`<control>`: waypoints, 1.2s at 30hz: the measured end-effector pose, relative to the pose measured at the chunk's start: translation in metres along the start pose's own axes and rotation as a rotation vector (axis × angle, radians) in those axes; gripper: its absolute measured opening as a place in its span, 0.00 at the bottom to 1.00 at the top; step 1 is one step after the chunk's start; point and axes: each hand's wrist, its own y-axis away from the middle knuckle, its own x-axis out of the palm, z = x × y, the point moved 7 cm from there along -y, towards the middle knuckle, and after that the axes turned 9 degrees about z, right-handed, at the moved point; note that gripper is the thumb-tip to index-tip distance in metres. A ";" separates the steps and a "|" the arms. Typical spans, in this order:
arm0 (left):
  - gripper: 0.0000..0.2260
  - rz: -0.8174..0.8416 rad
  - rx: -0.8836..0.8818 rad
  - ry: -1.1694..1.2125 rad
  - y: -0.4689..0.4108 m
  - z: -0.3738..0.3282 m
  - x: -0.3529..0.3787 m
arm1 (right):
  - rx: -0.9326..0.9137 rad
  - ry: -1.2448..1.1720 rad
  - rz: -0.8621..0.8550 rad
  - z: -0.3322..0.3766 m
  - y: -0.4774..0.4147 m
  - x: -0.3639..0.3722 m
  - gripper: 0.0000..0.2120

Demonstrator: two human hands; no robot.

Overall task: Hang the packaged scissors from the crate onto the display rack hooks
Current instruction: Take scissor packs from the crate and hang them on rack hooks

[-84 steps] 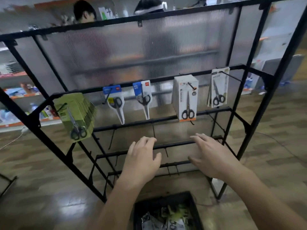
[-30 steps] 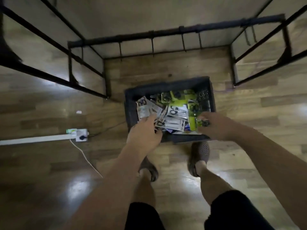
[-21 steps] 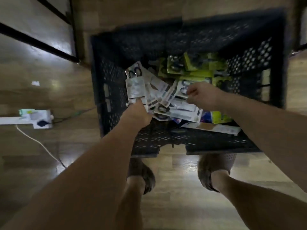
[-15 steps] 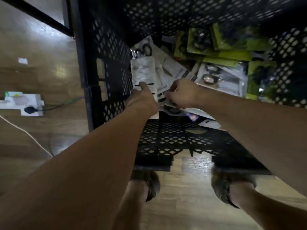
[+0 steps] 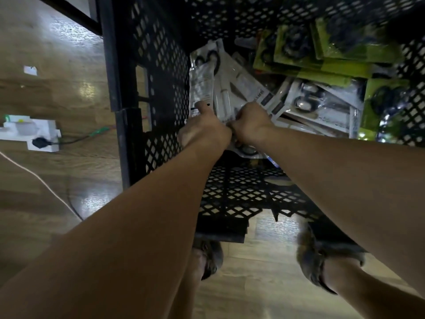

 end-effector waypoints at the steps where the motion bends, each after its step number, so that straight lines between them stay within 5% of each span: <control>1: 0.35 -0.015 -0.014 0.072 0.006 0.001 -0.004 | -0.042 -0.005 -0.001 0.005 0.008 -0.004 0.09; 6: 0.33 -0.060 0.120 0.257 0.081 0.002 -0.035 | -0.177 0.045 -0.175 0.016 0.105 -0.061 0.06; 10: 0.18 0.075 0.257 0.557 0.176 -0.009 -0.069 | -0.198 -0.027 -0.267 0.015 0.217 -0.126 0.03; 16: 0.07 0.333 0.280 1.150 0.342 -0.025 -0.159 | -0.297 -0.099 -0.516 0.074 0.419 -0.241 0.07; 22: 0.05 0.240 0.606 1.130 0.518 -0.031 -0.282 | -0.268 -0.254 -0.800 0.155 0.629 -0.336 0.09; 30: 0.14 -0.268 0.665 0.480 0.704 -0.014 -0.413 | -0.316 -0.248 -0.546 0.202 0.791 -0.396 0.13; 33: 0.13 -0.308 0.716 0.644 0.759 -0.016 -0.430 | -0.424 -0.292 -0.470 0.216 0.849 -0.413 0.13; 36: 0.10 -0.206 0.725 1.077 0.799 -0.021 -0.431 | -0.519 -0.273 -0.340 0.229 0.896 -0.418 0.08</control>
